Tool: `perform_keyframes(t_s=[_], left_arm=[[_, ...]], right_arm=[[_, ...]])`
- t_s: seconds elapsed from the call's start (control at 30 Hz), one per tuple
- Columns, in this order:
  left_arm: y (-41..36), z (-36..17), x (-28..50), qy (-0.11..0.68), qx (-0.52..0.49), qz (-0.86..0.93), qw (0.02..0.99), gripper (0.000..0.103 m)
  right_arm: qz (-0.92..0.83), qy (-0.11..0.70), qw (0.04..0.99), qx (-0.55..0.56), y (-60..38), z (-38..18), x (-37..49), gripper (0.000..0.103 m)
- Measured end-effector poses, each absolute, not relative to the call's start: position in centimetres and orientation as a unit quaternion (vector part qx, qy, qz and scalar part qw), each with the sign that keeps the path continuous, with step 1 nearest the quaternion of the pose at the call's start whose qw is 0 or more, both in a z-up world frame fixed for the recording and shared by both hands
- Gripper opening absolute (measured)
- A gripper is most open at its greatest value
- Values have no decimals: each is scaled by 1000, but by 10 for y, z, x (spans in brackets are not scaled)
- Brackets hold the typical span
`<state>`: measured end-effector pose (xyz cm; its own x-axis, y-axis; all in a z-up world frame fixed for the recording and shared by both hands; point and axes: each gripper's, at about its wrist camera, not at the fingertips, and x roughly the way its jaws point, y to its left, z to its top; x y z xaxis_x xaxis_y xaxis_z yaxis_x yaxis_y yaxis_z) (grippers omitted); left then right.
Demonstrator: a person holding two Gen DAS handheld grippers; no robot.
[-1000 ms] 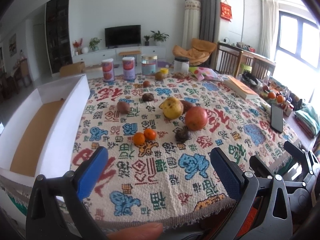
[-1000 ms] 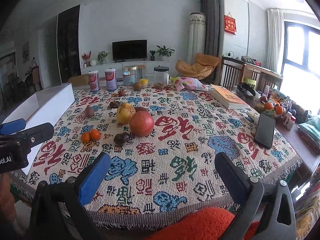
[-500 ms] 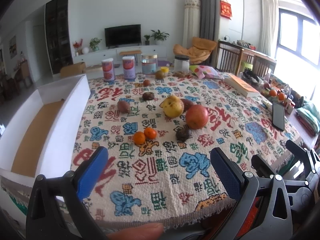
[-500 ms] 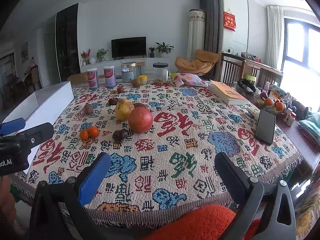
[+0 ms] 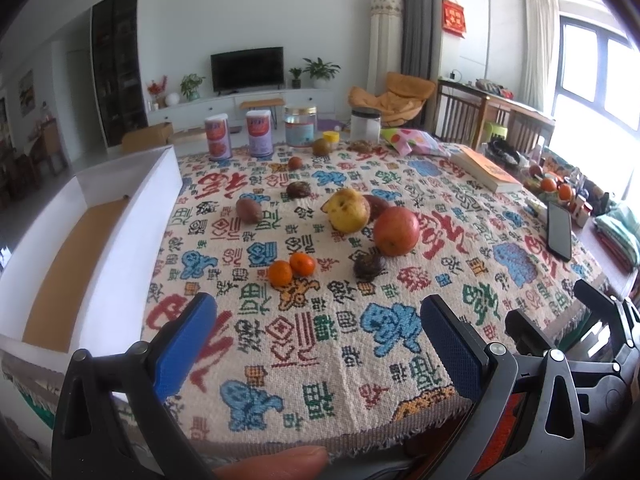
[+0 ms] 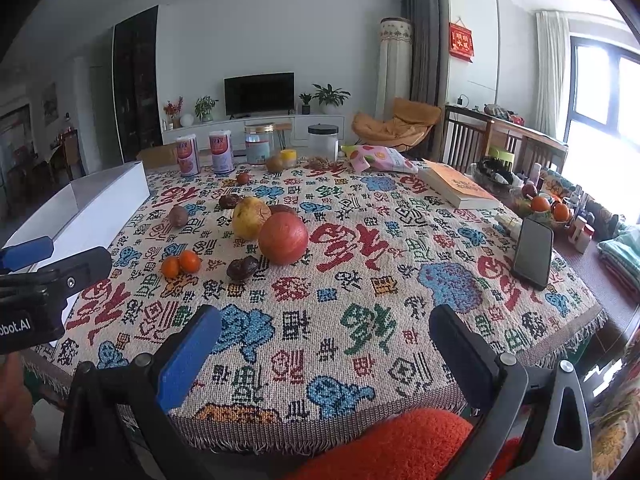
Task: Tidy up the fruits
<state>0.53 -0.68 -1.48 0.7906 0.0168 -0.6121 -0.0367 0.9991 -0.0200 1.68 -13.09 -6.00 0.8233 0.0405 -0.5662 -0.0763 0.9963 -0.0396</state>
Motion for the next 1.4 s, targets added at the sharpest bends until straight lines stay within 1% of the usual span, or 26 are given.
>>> perform_keyframes(t_s=[1.4], left_arm=[[-8,-15,5,322,-14,16,947,102]], right_arm=[[29,283,958,-25,-136,-55,13,103]])
